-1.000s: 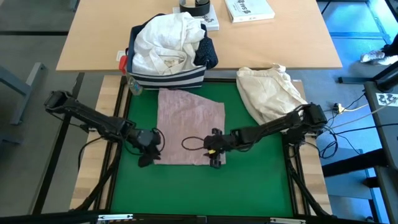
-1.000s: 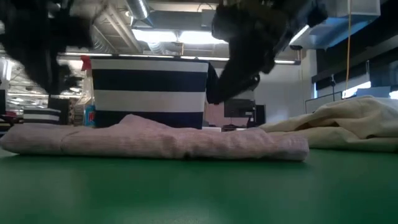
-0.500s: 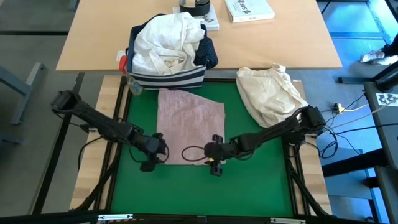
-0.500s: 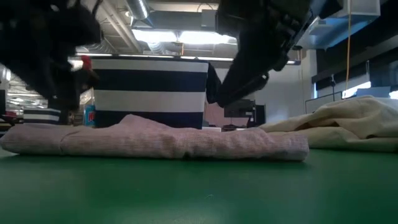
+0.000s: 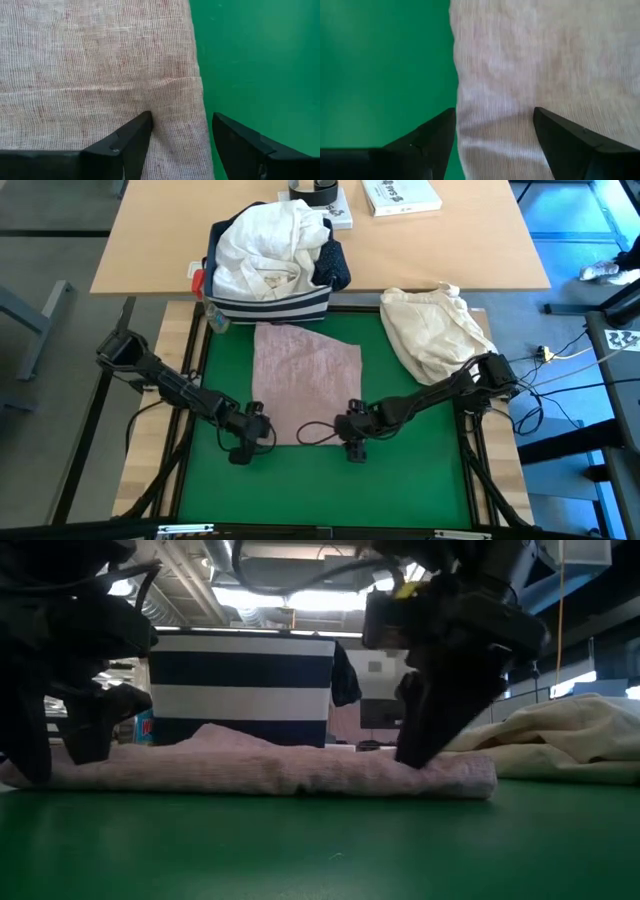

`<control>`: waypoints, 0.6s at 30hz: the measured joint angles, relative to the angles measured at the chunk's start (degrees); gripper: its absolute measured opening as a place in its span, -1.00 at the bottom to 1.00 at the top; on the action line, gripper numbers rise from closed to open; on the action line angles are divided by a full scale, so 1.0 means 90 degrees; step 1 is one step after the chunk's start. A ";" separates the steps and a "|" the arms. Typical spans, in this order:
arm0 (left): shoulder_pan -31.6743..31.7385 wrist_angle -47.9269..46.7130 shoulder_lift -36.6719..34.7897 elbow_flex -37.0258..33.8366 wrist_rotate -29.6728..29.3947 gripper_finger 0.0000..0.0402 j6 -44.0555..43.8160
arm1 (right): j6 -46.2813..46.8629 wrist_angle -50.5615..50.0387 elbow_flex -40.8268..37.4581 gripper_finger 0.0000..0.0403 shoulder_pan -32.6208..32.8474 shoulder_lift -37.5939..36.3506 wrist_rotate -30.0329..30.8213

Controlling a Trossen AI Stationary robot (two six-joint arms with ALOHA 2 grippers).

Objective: Fold laundry
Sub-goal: Fold the red polo

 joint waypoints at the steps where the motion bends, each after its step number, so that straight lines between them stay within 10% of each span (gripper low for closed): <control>1: -0.0019 0.0000 0.0005 0.0000 -0.0040 0.03 -0.0002 | -0.0030 -0.0096 0.0000 0.33 0.0030 0.0000 0.0004; 12: -0.0213 -0.0061 0.0110 -0.0010 -0.0492 -0.21 0.0034 | -0.0232 -0.0383 0.0038 0.29 0.0255 0.0429 0.0610; 18: -0.0298 -0.0062 0.0214 -0.0007 -0.0853 -0.63 0.0027 | -0.0366 -0.0390 0.0034 -0.15 0.0260 0.0504 0.0643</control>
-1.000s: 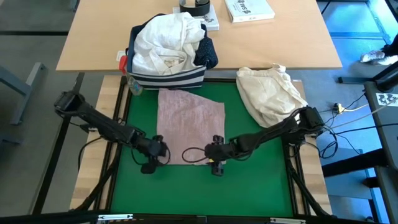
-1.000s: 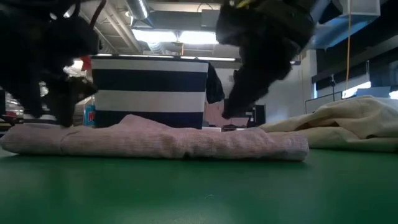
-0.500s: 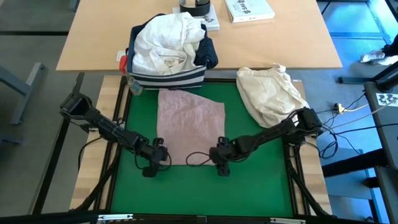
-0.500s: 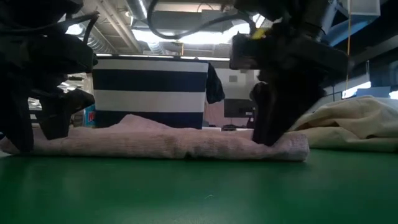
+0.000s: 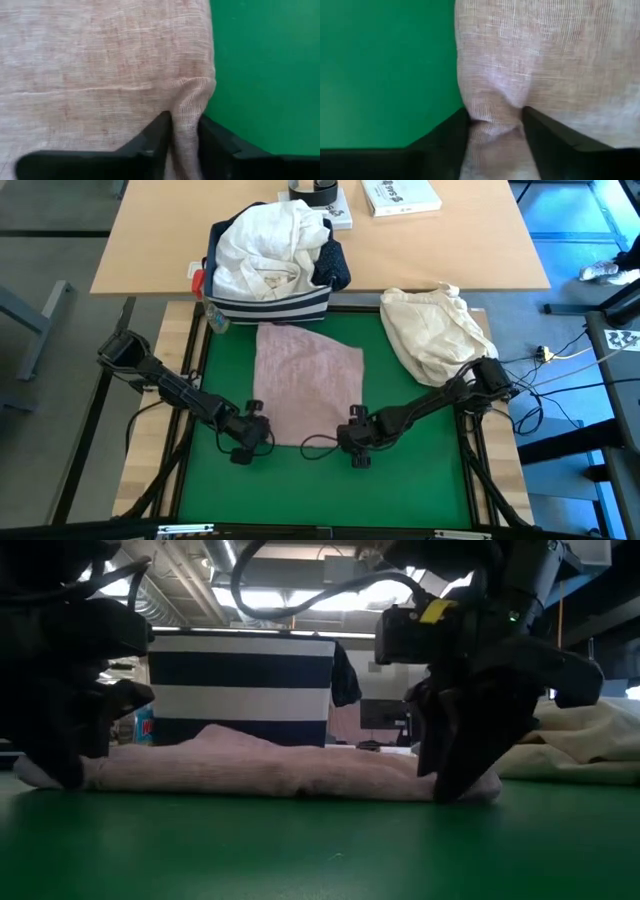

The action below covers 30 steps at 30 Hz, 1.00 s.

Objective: Fold laundry
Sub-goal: Fold the red polo

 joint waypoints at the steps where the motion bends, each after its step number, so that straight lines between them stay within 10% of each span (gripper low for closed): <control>1: 0.0000 -0.0001 0.0002 0.0000 -0.0035 -0.71 -0.0001 | -0.0009 -0.0004 0.0000 -0.26 0.0001 0.0001 0.0028; 7: -0.0034 -0.0049 -0.0008 0.0044 -0.0060 -0.93 -0.0345 | -0.0002 -0.0064 -0.0013 -0.92 0.0006 -0.0043 0.0165; 22: -0.2160 0.0838 0.0366 0.0831 -0.0686 -0.94 -0.3595 | 0.1244 0.0142 0.0122 -0.98 0.1931 -0.0137 0.0403; 30: -0.2743 0.1563 0.2010 0.2385 -0.0434 -0.94 -0.3874 | 0.1576 0.0440 0.0375 -0.98 0.2728 -0.0140 0.0466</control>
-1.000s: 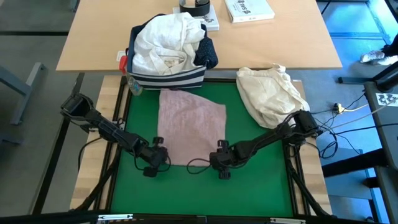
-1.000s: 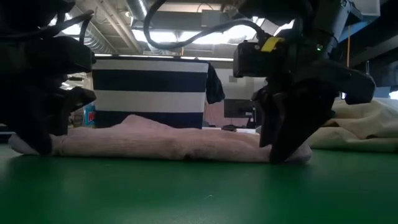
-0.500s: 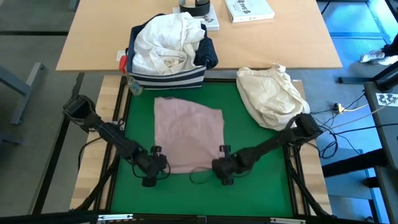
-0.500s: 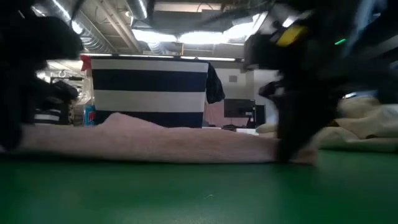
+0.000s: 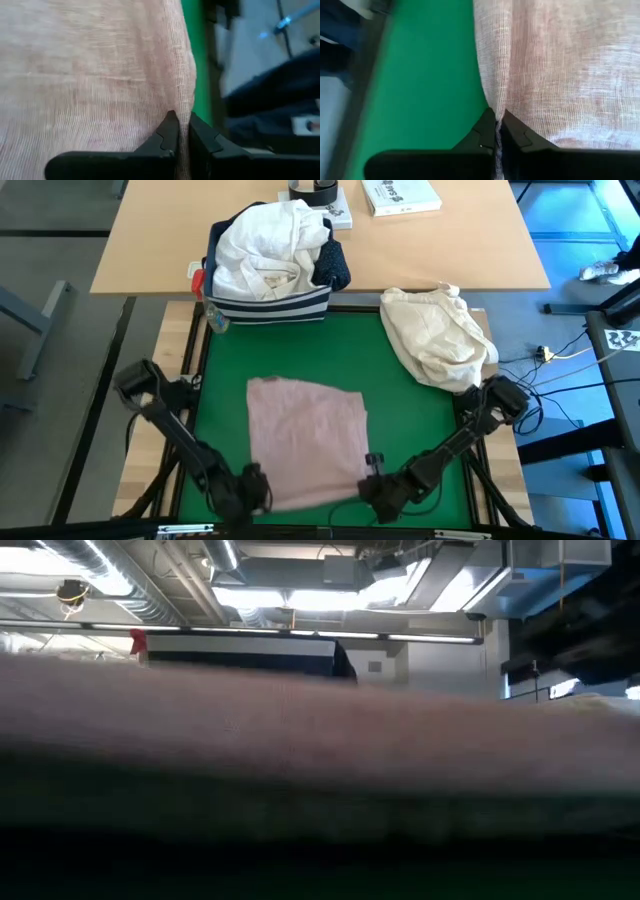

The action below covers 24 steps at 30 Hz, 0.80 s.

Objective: Fold laundry
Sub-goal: Fold the red polo

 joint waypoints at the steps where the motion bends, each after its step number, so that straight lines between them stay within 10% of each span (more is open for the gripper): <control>1: -0.0045 0.0018 0.0240 0.0253 0.0128 -0.94 -0.0007 | 0.0084 0.0123 0.0019 -0.98 0.0079 0.0000 -0.0003; 8: -0.0105 -0.0482 0.0587 0.0991 0.0489 -0.94 -0.0163 | 0.0266 0.0072 0.0267 -0.98 0.0346 -0.0047 0.0010; 24: 0.0682 -0.5439 -0.2727 0.1275 -0.0434 -0.93 0.0592 | -0.1686 -0.2309 0.1313 -0.99 -0.1590 -0.1272 -0.0205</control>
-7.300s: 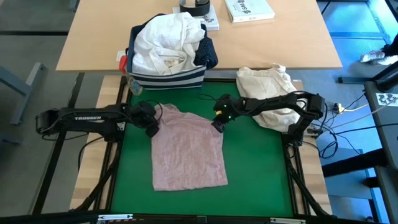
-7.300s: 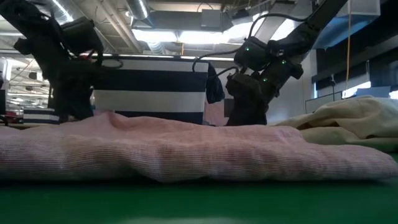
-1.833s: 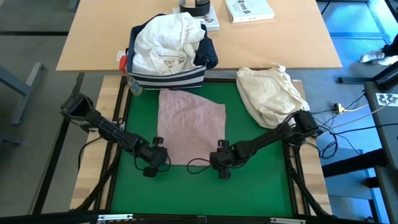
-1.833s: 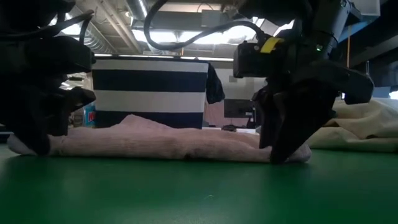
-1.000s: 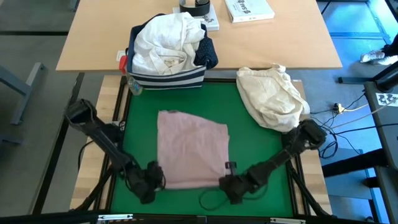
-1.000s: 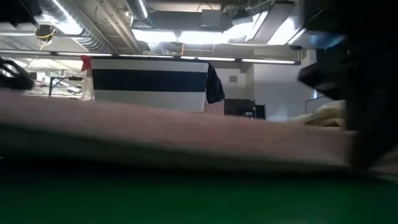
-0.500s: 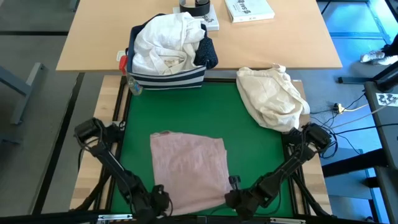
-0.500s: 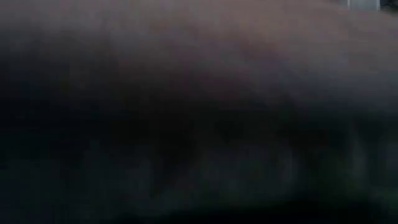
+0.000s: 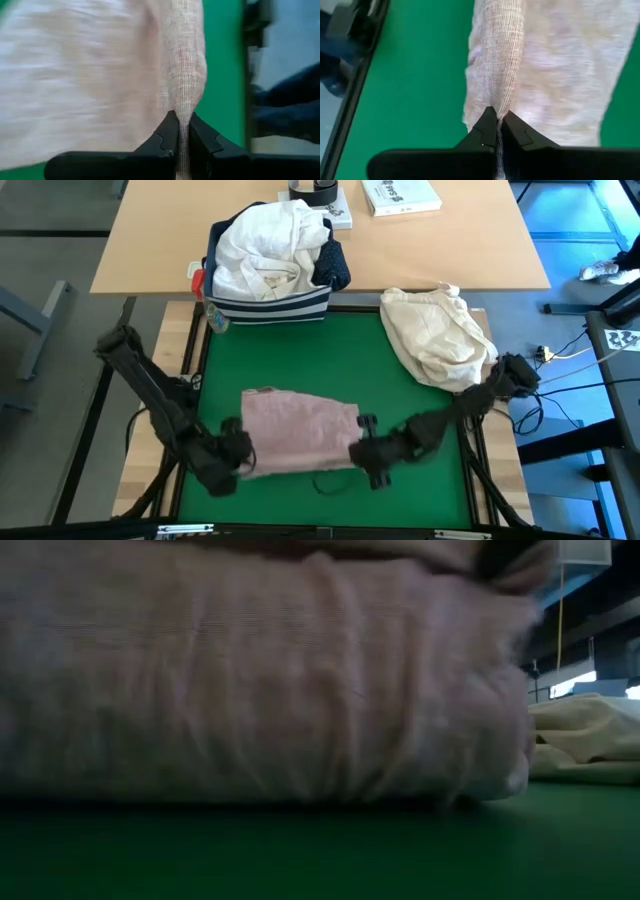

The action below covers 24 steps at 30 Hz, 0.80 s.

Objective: Fold laundry
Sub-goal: Fold the red polo

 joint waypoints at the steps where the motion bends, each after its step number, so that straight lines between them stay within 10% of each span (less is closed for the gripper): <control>1: 0.0103 -0.0302 -0.0155 0.0000 -0.0081 -0.93 0.0063 | -0.0043 -0.0003 0.0000 -0.99 -0.0193 -0.0044 -0.0090; 11: 0.1817 -0.2023 -0.1645 -0.0148 -0.1407 -0.93 0.1535 | -0.0396 -0.0035 -0.0001 -0.99 -0.1987 -0.0110 -0.0850; 24: 0.5384 0.0568 -0.3032 -0.2597 -0.1036 -0.93 0.4695 | -0.0391 0.0642 -0.0485 -0.99 -0.4009 -0.0107 -0.1312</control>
